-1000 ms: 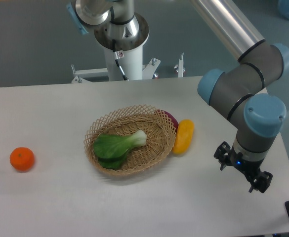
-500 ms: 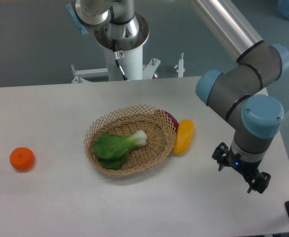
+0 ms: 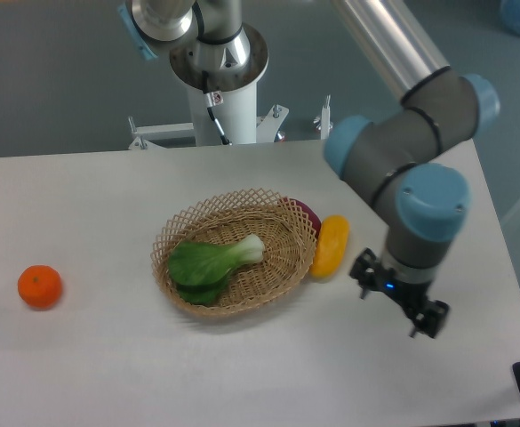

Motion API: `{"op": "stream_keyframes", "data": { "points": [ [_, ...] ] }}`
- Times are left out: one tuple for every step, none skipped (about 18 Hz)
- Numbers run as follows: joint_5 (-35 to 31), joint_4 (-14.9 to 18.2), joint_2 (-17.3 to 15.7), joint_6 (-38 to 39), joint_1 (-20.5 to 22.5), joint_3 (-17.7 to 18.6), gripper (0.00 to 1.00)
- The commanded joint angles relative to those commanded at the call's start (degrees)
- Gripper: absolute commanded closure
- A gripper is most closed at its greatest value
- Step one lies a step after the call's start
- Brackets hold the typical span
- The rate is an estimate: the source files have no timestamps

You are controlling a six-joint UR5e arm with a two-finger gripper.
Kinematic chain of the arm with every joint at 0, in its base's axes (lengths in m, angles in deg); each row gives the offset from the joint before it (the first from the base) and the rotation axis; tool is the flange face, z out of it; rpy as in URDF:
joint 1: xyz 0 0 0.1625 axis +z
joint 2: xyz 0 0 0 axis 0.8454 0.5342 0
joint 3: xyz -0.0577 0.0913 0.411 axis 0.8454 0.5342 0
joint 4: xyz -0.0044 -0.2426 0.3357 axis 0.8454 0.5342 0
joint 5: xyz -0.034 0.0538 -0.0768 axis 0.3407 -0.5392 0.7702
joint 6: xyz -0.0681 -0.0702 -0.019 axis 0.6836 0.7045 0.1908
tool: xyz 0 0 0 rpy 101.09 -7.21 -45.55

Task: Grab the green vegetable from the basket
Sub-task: 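Move the gripper over the basket toward the green bok choy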

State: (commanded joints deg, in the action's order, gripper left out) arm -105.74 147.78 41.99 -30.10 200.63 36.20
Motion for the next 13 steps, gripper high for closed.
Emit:
{"op": "stream_keyframes", "data": {
  "points": [
    [0.0,-2.79,-2.1,-0.09,-0.44,4.03,0.0],
    [0.0,-4.73,-3.34,-0.09,-1.14,6.59,0.0],
    [-0.09,-6.58,-4.31,-0.09,-2.19,8.88,0.0],
    [-0.17,-7.56,-5.19,-0.09,-2.81,11.08,0.0],
    [-0.18,-7.74,-6.16,-0.09,-3.25,12.93,0.0],
    [-0.26,-7.74,-6.78,-0.09,-3.87,14.34,0.0],
    [-0.26,-7.74,-7.39,-0.09,-4.83,15.48,0.0],
    [-0.7,-7.65,-7.92,-0.09,-5.62,16.37,0.0],
    [-1.23,-7.57,-8.53,-0.17,-6.33,17.33,0.0],
    [-1.4,-7.65,-8.89,-0.18,-7.03,18.04,0.0],
    [-1.49,-7.48,-9.41,-0.35,-7.39,18.65,0.0],
    [-1.49,-7.39,-9.85,-0.35,-7.56,19.44,0.0],
    [-1.58,-7.39,-10.21,-0.53,-7.91,20.58,0.0]
  ]
}}
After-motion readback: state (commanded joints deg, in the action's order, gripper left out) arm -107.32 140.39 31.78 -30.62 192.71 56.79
